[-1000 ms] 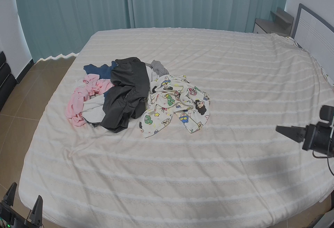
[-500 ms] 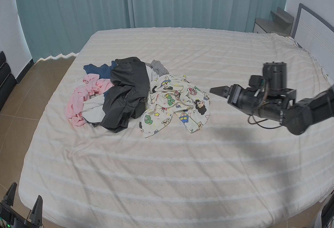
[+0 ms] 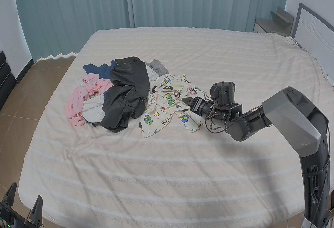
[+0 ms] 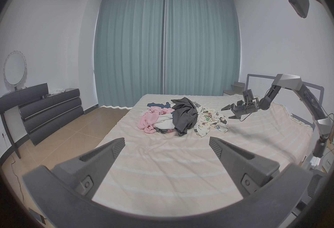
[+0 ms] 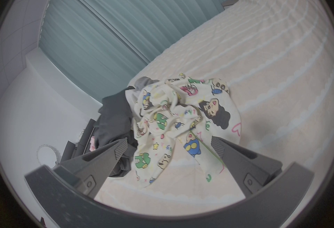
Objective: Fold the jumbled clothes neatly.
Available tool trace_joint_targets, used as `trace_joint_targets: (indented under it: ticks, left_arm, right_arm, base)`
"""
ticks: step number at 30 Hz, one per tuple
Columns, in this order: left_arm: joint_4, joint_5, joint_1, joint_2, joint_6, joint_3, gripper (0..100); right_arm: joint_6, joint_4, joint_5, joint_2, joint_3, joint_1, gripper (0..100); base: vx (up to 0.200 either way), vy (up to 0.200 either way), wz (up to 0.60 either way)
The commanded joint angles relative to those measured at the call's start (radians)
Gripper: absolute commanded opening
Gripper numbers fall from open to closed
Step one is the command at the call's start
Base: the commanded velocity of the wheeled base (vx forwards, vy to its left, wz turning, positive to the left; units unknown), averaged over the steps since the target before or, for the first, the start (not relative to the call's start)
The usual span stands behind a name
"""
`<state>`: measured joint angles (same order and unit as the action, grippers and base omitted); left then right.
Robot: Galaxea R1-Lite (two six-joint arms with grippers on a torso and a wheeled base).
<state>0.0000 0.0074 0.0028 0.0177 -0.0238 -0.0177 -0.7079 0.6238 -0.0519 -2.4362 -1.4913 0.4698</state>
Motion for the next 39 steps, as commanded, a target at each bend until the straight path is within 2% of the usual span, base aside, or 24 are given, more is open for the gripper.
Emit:
trace_joint_targets:
  ticks: [1, 7, 13, 25, 37, 38, 39]
  left_arm:
    - [0.0, 0.0, 0.0, -0.018, -0.001, 0.018, 100]
    - [0.0, 0.0, 0.0, -0.018, -0.001, 0.018, 100]
    - [0.0, 0.0, 0.0, -0.018, -0.01, 0.018, 100]
    - [0.0, 0.0, 0.0, -0.018, -0.013, 0.018, 100]
    - [0.0, 0.0, 0.0, -0.018, -0.013, 0.018, 100]
    - [0.0, 0.0, 0.0, -0.018, -0.013, 0.018, 100]
    - [0.0, 0.0, 0.0, -0.018, -0.013, 0.018, 100]
  right_arm:
    - [0.001, 0.005, 0.001, -0.066, -0.018, -0.005, 100]
    - [-0.002, 0.008, -0.002, -0.119, -0.038, -0.003, 100]
    - [0.011, -0.006, -0.075, -0.187, -0.129, -0.019, 100]
    - [0.016, -0.026, -0.101, -0.238, -0.147, -0.022, 100]
    - [0.1, -0.075, -0.151, -0.291, -0.245, 0.004, 100]
    - [0.111, -0.076, -0.151, -0.291, -0.251, 0.003, 0]
    - [0.12, -0.076, -0.152, -0.293, -0.254, 0.003, 0]
  base:
    - [0.0, 0.0, 0.0]
    - [0.0, 0.0, 0.0]
    - [0.0, 0.0, 0.0]
    - [0.0, 0.0, 0.0]
    - [0.0, 0.0, 0.0]
    - [0.0, 0.0, 0.0]
    - [0.0, 0.0, 0.0]
